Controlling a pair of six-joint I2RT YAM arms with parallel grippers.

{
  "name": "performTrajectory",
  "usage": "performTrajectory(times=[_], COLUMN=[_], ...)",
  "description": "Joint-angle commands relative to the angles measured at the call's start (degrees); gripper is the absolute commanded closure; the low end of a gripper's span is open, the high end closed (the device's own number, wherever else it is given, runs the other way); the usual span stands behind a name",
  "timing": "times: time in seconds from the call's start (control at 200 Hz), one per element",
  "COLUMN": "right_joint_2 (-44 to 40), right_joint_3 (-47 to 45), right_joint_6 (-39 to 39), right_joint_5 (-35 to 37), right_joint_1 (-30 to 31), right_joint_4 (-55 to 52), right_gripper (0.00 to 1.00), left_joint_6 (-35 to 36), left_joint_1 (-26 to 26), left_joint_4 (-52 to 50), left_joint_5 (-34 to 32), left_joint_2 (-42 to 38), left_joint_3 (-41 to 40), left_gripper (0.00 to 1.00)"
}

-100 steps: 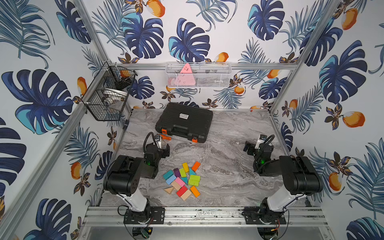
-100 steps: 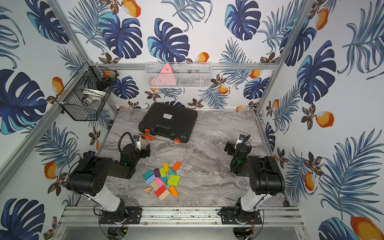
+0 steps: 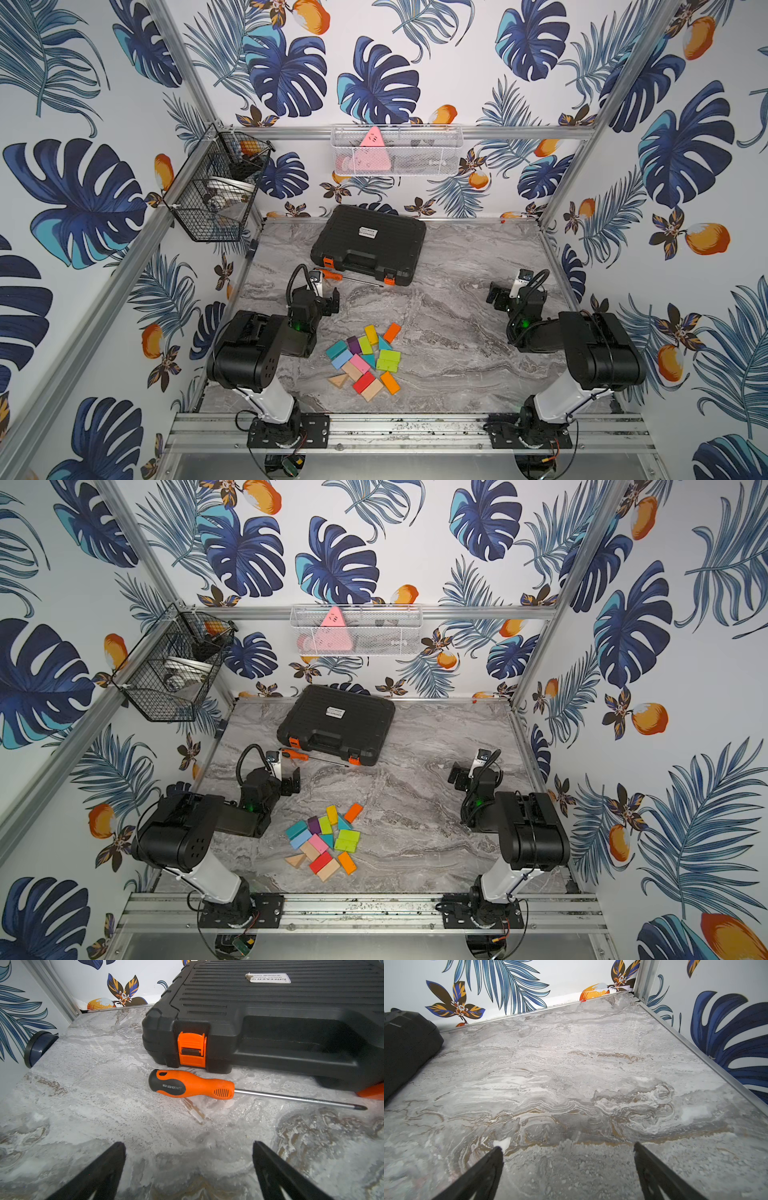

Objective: Assemble a piece of candy with building blocks
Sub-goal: Pick up the building block from the center of the board.

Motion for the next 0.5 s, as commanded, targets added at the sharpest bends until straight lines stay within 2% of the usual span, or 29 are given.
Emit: performTrajectory(times=[0.0,0.1,0.2,0.26,0.345,0.4,0.495], right_joint_2=[-0.06,-0.05,-0.47,-2.40,-10.58,-15.39,-22.12], right_joint_3=[0.33,0.35,-0.39,-1.56,1.19,4.51,9.67], right_joint_6=[0.29,0.02,-0.16,-0.75,-2.63,-1.52,12.95], right_joint_5=[-0.45,-0.10,0.72,1.08,0.78,2.76,-1.40], right_joint_1=[-0.22,-0.22,-0.15,0.34,1.75,3.46,3.56], right_joint_4=[0.17,0.33,1.44,3.07,-8.74,-17.26,-28.43], right_gripper=[0.00,0.00,0.00,0.00,0.00,0.00,0.00], left_joint_6=[-0.34,-0.02,0.31,1.51,3.28,-1.75,-15.18], left_joint_1=[0.13,-0.47,-4.17,-6.27,-9.01,-10.21,-10.23], left_joint_4=[1.53,2.32,3.15,-0.53,-4.85,-8.10,-22.84], left_joint_5=[0.08,-1.62,-12.81,-15.89,-17.42,-19.96,-16.84], left_joint_2=[-0.19,-0.34,-3.28,-8.36,-16.37,-22.63,-33.72], left_joint_3=[0.15,-0.28,-1.46,-1.67,-2.17,-2.88,-1.08], left_gripper=[0.01,0.01,0.01,0.01,0.01,0.01,0.01])
